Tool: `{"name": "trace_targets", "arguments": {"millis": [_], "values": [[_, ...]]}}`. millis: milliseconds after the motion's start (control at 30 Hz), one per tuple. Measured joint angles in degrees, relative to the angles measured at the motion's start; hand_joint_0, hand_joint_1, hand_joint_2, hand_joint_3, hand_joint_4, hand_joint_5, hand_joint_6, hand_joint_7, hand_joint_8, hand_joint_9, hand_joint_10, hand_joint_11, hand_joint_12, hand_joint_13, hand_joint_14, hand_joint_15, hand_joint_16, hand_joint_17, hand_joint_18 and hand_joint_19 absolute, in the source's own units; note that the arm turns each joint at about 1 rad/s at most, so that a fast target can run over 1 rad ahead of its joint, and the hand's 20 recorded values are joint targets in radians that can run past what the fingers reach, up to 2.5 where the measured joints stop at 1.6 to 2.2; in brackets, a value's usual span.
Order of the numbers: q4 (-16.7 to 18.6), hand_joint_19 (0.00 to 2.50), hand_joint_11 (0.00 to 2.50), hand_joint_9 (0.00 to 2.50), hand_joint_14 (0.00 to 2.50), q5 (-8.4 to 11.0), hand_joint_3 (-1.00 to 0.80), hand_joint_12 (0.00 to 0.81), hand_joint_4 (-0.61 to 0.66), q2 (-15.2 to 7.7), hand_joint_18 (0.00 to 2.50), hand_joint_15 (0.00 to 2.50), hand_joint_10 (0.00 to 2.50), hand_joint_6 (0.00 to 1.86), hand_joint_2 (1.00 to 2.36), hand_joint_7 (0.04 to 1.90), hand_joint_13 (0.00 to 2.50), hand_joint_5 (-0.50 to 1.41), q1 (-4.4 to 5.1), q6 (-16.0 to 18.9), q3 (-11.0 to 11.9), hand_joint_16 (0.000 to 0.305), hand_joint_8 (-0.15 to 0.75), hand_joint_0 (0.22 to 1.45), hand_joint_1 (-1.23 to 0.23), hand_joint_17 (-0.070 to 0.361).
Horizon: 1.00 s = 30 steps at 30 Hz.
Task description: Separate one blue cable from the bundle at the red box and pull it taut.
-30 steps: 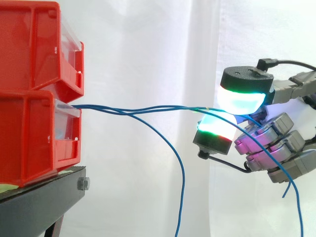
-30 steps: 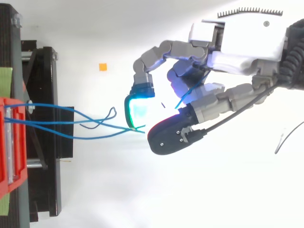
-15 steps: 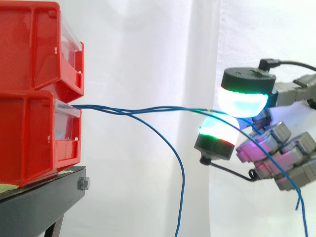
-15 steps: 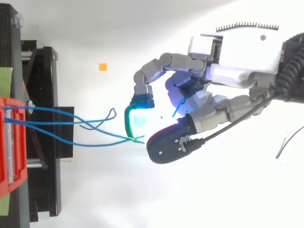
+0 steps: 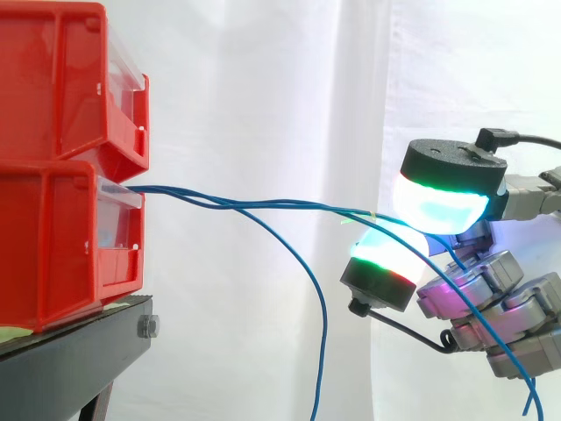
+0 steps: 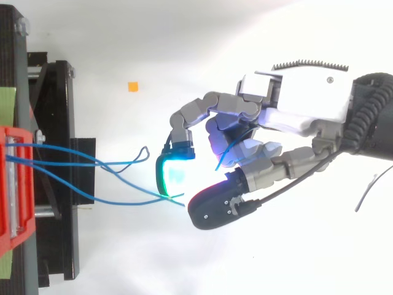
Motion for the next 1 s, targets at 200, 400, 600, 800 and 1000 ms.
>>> {"name": "trace_targets", "arguments": {"millis": [200,400,600,800,1000], "values": [[0.18,1.43,2.09,0.52,2.5,0.89,-0.12,0.411,-0.06,-0.02,1.35,1.45,2.5,0.88,1.02,1.13,0.93,-0.12,0.47,-0.19,-0.02,0.043,0.327,0.57,-0.7,0.097],[0.79,1.48,2.08,0.5,2.5,1.21,-0.11,0.401,-0.06,-0.03,1.35,1.43,2.5,0.88,1.02,1.13,0.91,-0.12,0.58,-2.15,-0.04,0.041,0.317,0.57,-0.7,0.092],[-1.1,1.46,2.09,0.5,2.5,1.43,-0.11,0.403,-0.07,0.77,1.35,1.42,2.5,0.88,1.02,1.13,0.91,-0.12,0.72,-5.01,-0.01,0.042,0.311,0.57,-0.7,0.093],[-2.17,1.41,2.08,0.5,2.5,2.73,-0.1,0.403,-0.07,1.17,1.35,1.44,2.5,0.88,1.02,1.13,0.91,-0.12,0.73,-6.21,-0.02,0.043,0.313,0.57,-0.7,0.098],[-2.11,1.43,2.05,0.5,2.5,2.8,-0.1,0.405,-0.07,1.19,1.36,1.43,2.5,0.88,1.02,1.13,0.91,-0.12,0.76,-6.47,-0.03,0.043,0.313,0.57,-0.7,0.096]]}}
